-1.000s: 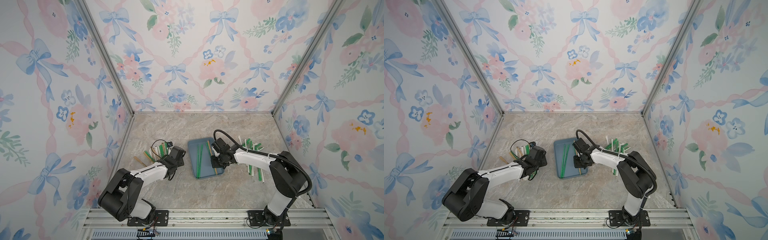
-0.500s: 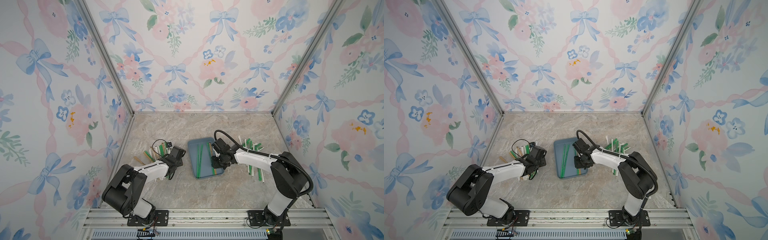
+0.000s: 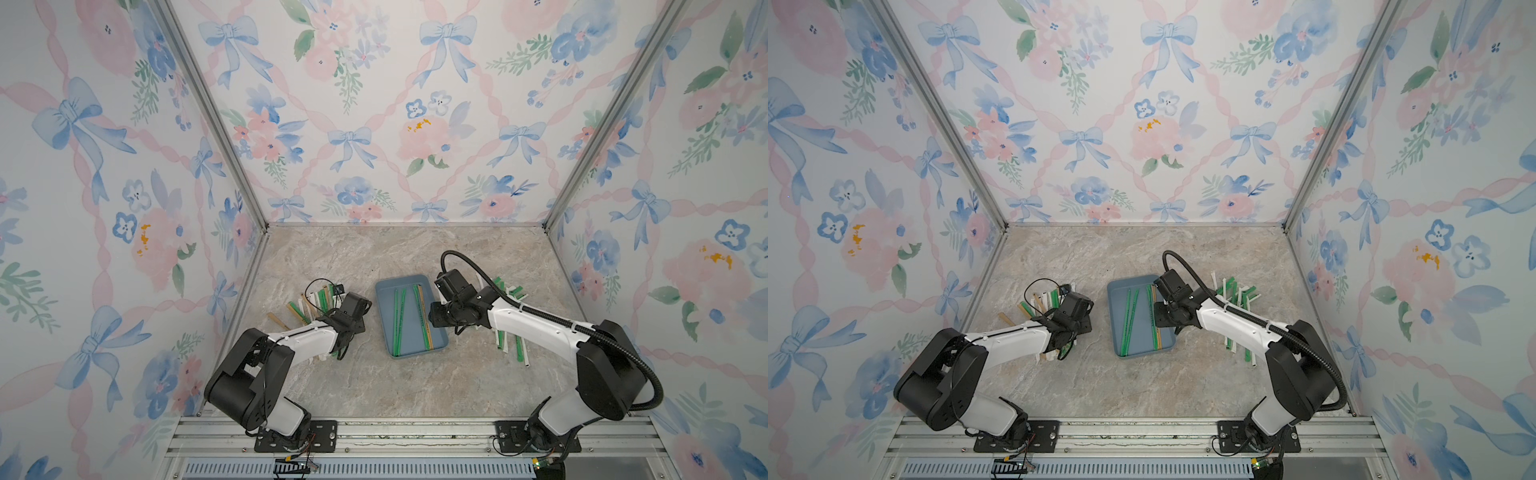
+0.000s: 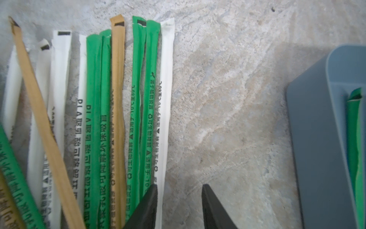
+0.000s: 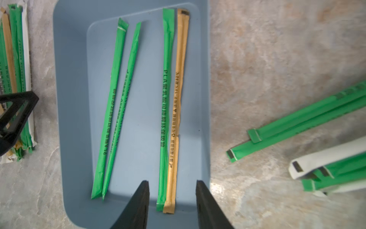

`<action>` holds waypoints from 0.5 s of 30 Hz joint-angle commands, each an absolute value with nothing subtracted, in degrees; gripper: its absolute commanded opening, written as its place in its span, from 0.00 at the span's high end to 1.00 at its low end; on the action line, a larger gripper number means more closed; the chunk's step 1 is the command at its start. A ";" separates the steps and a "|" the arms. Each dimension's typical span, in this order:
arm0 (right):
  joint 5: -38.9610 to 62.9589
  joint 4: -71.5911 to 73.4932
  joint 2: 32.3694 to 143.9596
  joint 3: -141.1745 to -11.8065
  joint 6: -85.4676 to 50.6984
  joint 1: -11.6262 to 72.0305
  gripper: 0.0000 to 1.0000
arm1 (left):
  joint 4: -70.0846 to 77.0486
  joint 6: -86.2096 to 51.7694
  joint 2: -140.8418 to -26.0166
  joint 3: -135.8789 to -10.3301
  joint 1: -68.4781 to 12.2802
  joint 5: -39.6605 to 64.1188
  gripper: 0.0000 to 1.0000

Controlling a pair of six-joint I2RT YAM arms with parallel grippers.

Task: Put the straws into the storage box
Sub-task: Pick up the straw from the center of the board.

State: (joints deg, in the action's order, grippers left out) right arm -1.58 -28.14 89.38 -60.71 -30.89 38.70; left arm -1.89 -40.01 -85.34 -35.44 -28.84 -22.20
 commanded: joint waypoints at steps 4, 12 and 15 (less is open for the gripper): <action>-3.84 -30.63 85.72 -57.86 -29.34 35.28 0.59 | -3.88 -38.95 -84.90 -35.32 -28.78 -24.71 0.59; -4.46 -30.87 82.48 -55.48 -28.53 31.44 0.59 | -3.95 -38.83 -88.34 -36.24 -28.81 -23.24 0.62; -4.80 -31.64 81.08 -54.89 -27.67 29.64 0.58 | -3.95 -38.92 -88.99 -36.27 -28.74 -23.02 0.67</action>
